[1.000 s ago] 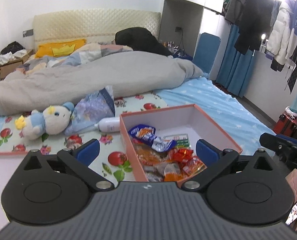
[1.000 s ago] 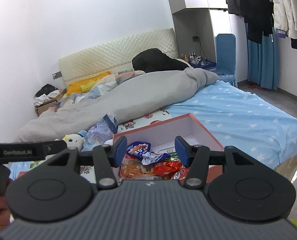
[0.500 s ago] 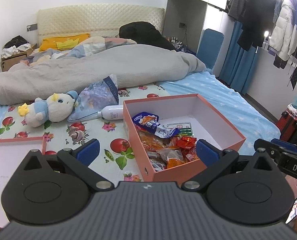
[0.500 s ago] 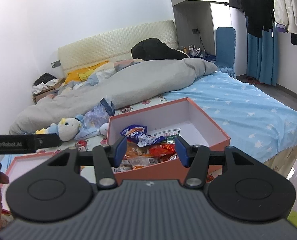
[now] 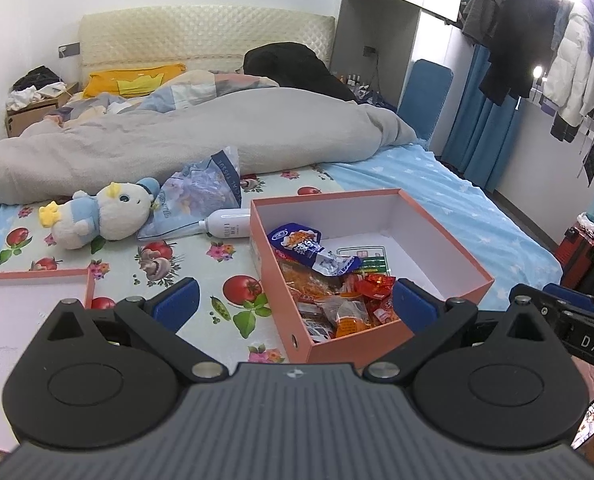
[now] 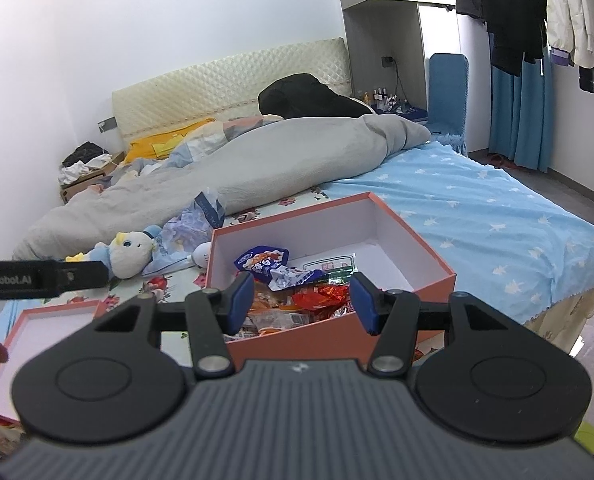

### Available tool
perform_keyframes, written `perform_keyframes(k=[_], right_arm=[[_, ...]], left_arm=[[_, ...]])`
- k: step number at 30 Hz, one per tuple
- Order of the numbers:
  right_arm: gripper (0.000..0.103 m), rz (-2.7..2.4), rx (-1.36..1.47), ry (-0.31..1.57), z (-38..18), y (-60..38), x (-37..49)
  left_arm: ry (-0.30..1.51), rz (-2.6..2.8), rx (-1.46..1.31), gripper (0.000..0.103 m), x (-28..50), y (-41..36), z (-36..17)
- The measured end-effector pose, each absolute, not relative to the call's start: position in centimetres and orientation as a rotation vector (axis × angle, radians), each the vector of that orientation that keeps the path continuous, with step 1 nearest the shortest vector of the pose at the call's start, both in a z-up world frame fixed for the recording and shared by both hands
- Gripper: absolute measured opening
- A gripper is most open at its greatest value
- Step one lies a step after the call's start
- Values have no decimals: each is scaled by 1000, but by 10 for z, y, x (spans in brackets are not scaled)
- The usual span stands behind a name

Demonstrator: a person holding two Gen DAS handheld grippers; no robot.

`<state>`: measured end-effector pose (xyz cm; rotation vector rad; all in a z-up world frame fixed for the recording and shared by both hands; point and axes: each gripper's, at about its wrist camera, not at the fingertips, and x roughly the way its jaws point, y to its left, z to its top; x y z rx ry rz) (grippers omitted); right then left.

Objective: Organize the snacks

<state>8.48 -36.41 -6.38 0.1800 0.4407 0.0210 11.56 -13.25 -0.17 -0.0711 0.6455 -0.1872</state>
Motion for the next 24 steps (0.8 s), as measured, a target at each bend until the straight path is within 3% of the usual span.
perform_keyframes(k=[4, 6, 7, 8, 24], right_arm=[[56, 27, 187, 446, -67, -367, 85], [74, 29, 202, 449, -68, -369, 87], [98, 25, 205, 446, -67, -370, 88], [103, 21, 205, 440, -68, -370, 87], [103, 8, 201, 452, -67, -370, 88]], left_arm=[[649, -171, -75, 103, 115, -129, -2], [651, -169, -74, 103, 115, -128, -2], [651, -168, -75, 103, 116, -128, -2], [652, -165, -77, 103, 115, -127, -2], [655, -167, -73, 103, 116, -126, -3]])
